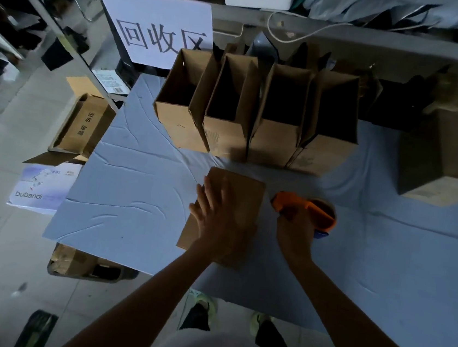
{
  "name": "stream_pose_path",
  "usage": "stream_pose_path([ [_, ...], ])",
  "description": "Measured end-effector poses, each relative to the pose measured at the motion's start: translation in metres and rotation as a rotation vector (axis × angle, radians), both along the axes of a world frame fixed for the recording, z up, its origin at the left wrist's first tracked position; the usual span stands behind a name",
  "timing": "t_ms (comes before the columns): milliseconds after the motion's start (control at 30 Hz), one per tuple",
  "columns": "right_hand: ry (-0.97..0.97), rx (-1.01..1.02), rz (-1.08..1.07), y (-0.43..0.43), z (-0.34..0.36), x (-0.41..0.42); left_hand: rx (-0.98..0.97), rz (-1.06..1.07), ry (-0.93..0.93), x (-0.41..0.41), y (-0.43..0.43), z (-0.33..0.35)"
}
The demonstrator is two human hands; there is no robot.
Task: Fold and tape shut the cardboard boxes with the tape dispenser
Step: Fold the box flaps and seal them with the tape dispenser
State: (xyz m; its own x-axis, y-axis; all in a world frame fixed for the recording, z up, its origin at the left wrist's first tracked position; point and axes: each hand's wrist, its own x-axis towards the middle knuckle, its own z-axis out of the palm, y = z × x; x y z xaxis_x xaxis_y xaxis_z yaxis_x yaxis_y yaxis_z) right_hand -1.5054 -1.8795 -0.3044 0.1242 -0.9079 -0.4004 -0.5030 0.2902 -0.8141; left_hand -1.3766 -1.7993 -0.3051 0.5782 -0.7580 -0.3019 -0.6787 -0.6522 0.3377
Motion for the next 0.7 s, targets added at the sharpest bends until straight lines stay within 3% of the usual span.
stream_pose_path([
  [67,0.371,-0.216,0.011,-0.006,-0.007,-0.007,-0.005,0.021,0.004,-0.001,0.002,-0.002],
  [200,0.753,-0.089,0.247,-0.017,-0.027,-0.017,-0.003,0.050,-0.013,-0.003,0.005,-0.007],
  [300,0.744,-0.046,0.251,-0.022,-0.043,-0.015,-0.001,0.068,-0.036,-0.006,0.006,-0.010],
  [433,0.783,-0.153,0.262,-0.027,-0.046,-0.020,0.029,0.099,-0.042,-0.005,0.008,-0.003],
  [533,0.627,-0.389,0.363,-0.027,-0.031,-0.036,0.025,0.094,0.000,-0.005,0.006,0.012],
  [600,0.445,-0.606,0.424,-0.026,-0.011,-0.039,-0.121,0.046,0.031,-0.006,0.001,0.030],
  [700,0.265,-0.859,0.365,-0.022,0.025,-0.033,-0.491,-0.178,0.083,-0.007,-0.009,0.061],
])
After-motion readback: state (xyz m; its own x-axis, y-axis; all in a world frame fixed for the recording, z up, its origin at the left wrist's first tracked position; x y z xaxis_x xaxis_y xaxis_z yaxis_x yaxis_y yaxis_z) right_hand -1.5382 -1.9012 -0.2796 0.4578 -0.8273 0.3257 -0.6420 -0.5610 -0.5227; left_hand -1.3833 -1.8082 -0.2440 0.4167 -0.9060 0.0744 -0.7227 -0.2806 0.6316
